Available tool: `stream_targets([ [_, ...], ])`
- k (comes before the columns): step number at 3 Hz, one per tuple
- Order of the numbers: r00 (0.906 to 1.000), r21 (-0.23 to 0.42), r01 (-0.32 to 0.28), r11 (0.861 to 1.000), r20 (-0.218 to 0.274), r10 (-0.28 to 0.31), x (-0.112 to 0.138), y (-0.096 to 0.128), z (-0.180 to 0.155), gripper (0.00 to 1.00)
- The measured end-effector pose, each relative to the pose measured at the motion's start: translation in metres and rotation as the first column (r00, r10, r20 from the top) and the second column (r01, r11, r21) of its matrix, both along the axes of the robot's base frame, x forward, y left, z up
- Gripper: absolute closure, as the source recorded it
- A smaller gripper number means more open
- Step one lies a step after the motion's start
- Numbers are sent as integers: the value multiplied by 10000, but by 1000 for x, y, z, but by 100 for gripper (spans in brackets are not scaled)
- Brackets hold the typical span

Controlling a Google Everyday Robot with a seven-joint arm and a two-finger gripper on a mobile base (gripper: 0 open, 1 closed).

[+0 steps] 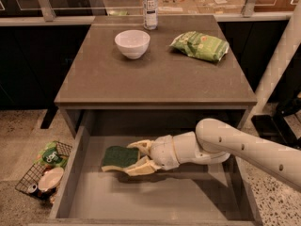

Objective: Place sponge into top drawer

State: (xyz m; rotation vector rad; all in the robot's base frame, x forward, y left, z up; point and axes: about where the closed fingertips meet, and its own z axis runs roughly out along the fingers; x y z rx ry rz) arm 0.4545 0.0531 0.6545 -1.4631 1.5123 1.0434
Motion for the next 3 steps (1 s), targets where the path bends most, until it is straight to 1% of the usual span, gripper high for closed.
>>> stream_targets([
  [2, 10000, 13, -71, 10000, -11, 71, -2, 3, 0, 15],
  [3, 9999, 20, -106, 9999, -16, 106, -2, 5, 0, 0],
])
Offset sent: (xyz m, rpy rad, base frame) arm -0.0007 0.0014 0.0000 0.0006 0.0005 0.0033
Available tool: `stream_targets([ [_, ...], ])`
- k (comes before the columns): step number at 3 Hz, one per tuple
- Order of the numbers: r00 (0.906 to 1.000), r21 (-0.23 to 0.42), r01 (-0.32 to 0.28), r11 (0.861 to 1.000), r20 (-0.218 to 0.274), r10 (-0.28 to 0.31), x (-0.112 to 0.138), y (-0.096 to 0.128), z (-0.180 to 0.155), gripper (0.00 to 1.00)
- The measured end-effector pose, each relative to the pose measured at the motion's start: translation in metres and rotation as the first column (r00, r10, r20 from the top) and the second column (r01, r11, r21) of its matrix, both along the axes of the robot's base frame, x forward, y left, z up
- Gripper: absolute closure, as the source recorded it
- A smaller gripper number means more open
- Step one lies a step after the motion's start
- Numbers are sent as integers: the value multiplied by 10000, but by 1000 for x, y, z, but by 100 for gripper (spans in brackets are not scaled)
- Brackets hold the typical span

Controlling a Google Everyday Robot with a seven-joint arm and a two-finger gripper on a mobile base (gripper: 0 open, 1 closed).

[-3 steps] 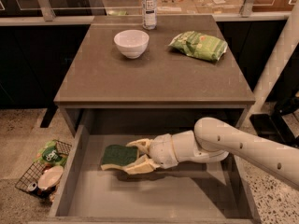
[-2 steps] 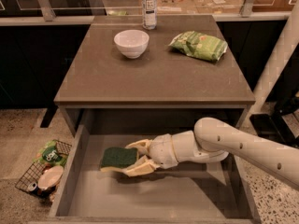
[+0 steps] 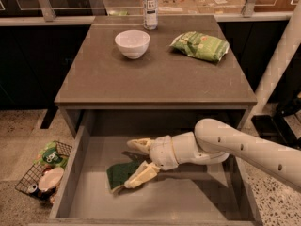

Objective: Place sponge into top drawer

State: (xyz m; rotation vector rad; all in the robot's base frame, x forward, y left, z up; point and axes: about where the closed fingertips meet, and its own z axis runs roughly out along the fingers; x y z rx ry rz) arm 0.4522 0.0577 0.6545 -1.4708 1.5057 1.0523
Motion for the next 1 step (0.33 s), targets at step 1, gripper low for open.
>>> stream_targets([
  [1, 10000, 0, -1, 10000, 0, 1, 0, 0, 0, 0],
])
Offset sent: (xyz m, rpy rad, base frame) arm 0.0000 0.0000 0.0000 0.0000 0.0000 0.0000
